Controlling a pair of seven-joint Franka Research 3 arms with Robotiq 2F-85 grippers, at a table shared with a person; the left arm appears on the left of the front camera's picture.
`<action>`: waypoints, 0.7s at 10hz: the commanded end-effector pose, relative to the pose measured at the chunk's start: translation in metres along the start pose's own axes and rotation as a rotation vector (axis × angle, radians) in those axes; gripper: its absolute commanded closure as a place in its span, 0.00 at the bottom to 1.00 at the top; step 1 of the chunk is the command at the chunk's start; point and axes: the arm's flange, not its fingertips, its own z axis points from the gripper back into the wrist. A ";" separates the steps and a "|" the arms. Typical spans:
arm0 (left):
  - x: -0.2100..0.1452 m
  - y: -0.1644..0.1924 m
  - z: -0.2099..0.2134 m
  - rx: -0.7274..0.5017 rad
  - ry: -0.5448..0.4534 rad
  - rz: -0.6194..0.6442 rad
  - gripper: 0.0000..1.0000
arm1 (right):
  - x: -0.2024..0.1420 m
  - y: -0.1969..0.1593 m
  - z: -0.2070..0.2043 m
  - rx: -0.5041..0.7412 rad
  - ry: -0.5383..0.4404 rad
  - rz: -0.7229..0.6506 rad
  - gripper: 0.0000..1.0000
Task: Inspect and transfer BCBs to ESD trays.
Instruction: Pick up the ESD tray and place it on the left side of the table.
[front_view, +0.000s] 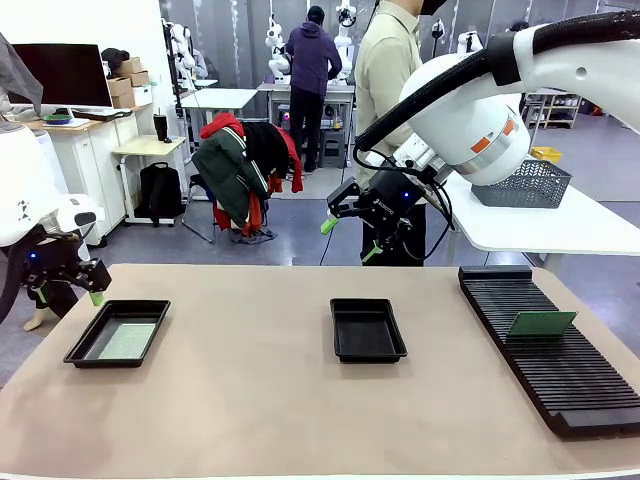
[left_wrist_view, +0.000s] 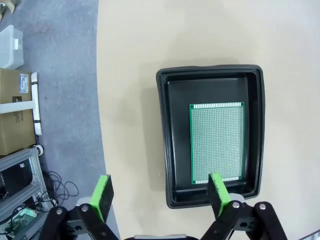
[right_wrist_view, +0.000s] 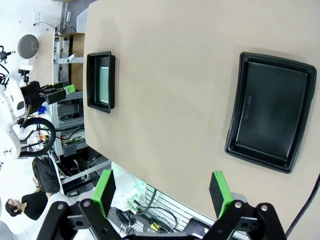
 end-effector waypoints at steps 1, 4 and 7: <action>0.001 0.001 -0.002 0.001 -0.009 0.002 0.00 | 0.002 0.002 -0.001 -0.027 -0.015 -0.017 0.00; 0.001 0.001 -0.002 0.001 -0.009 0.002 0.00 | 0.002 0.002 -0.001 -0.027 -0.015 -0.017 0.00; 0.001 0.001 -0.002 0.001 -0.009 0.002 0.00 | 0.002 0.002 -0.001 -0.027 -0.015 -0.017 0.00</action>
